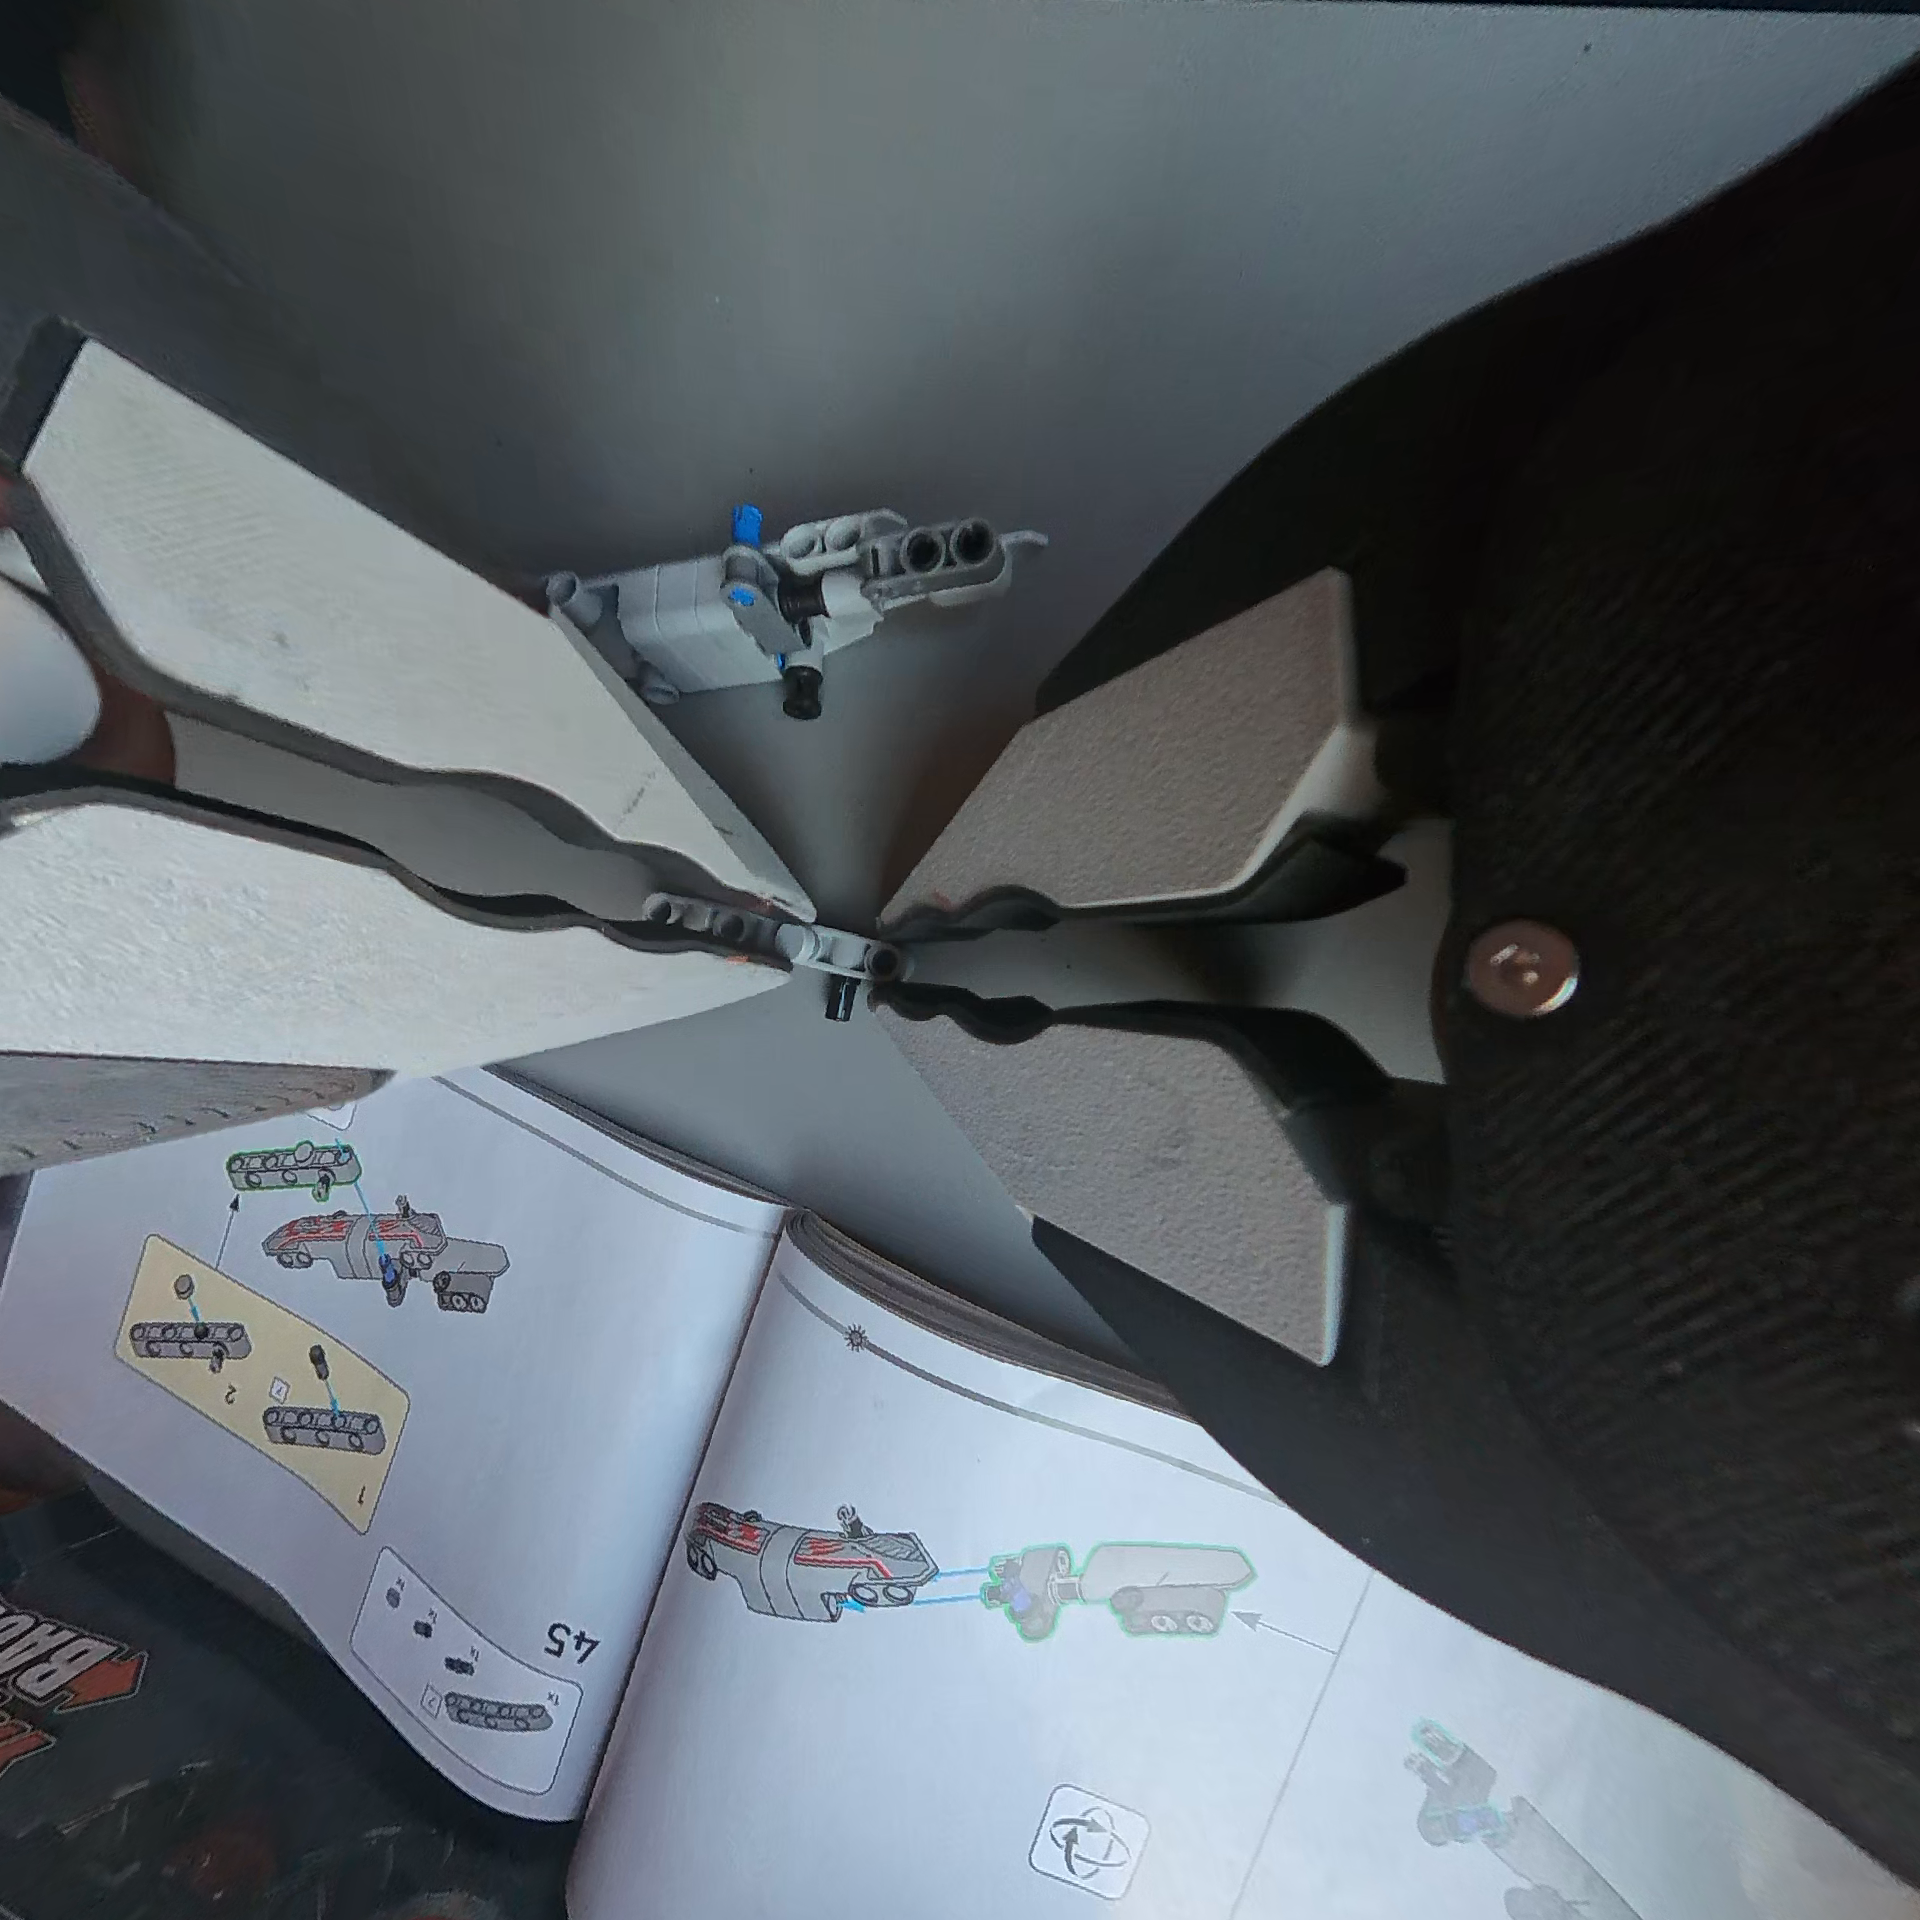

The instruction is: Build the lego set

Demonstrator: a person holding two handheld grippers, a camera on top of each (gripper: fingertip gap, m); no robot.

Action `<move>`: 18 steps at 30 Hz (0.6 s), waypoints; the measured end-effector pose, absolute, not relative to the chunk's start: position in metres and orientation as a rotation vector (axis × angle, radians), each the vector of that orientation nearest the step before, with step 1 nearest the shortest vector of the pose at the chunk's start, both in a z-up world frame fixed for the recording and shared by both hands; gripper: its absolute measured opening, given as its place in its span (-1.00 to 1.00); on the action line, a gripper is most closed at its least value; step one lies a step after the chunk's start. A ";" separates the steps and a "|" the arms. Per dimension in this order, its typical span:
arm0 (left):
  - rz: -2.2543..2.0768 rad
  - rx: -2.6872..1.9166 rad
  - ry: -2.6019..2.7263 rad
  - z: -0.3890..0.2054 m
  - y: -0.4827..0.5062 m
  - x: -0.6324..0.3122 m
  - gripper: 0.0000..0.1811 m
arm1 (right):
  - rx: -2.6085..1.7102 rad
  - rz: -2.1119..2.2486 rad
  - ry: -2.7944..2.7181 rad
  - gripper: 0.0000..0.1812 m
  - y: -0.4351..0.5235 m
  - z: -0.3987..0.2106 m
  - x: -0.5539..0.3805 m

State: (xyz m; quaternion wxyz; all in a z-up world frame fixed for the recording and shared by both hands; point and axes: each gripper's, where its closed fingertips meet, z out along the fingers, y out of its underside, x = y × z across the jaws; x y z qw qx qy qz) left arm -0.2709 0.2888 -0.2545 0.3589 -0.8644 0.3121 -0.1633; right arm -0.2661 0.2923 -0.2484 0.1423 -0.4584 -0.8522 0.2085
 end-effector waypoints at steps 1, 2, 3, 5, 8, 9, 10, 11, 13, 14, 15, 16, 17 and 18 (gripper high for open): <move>-0.422 -2.230 0.805 -0.254 0.289 -0.271 -0.96 | -1.315 0.567 -2.486 -0.97 0.292 -0.249 -0.266; -0.424 -2.230 0.804 -0.254 0.289 -0.271 -0.96 | -1.306 0.536 -2.514 -0.97 0.293 -0.249 -0.266; -0.425 -2.231 0.804 -0.254 0.289 -0.271 -0.96 | -1.301 0.507 -2.540 -0.97 0.293 -0.249 -0.265; -0.424 -2.231 0.804 -0.254 0.289 -0.271 -0.96 | -1.300 0.463 -2.587 -0.97 0.293 -0.249 -0.265; -0.415 -2.230 0.803 -0.254 0.289 -0.271 -0.96 | -1.315 0.431 -2.627 -0.97 0.293 -0.250 -0.266; -0.412 -2.230 0.803 -0.254 0.289 -0.272 -0.96 | -1.325 0.431 -2.633 -0.97 0.293 -0.250 -0.266; -0.409 -2.230 0.803 -0.255 0.289 -0.272 -0.96 | -1.328 0.428 -2.639 -0.97 0.293 -0.250 -0.266; -0.408 -2.229 0.802 -0.254 0.289 -0.271 -0.96 | -1.321 0.420 -2.645 -0.97 0.293 -0.250 -0.266; -0.423 -2.233 0.794 -0.254 0.289 -0.271 -0.96 | -1.327 0.423 -2.656 -0.97 0.293 -0.250 -0.266; -0.432 -2.237 0.789 -0.254 0.289 -0.272 -0.96 | -1.338 0.426 -2.659 -0.97 0.293 -0.250 -0.266; -0.430 -2.238 0.786 -0.254 0.289 -0.272 -0.96 | -1.349 0.437 -2.655 -0.96 0.293 -0.251 -0.266; -0.425 -2.240 0.781 -0.254 0.289 -0.273 -0.96 | -1.355 0.468 -2.641 -0.97 0.292 -0.251 -0.267; -0.426 -2.241 0.778 -0.254 0.290 -0.273 -0.96 | -1.359 0.510 -2.617 -0.96 0.292 -0.251 -0.267; -0.426 -2.241 0.778 -0.254 0.290 -0.273 -0.96 | -1.373 0.553 -2.587 -0.96 0.292 -0.252 -0.268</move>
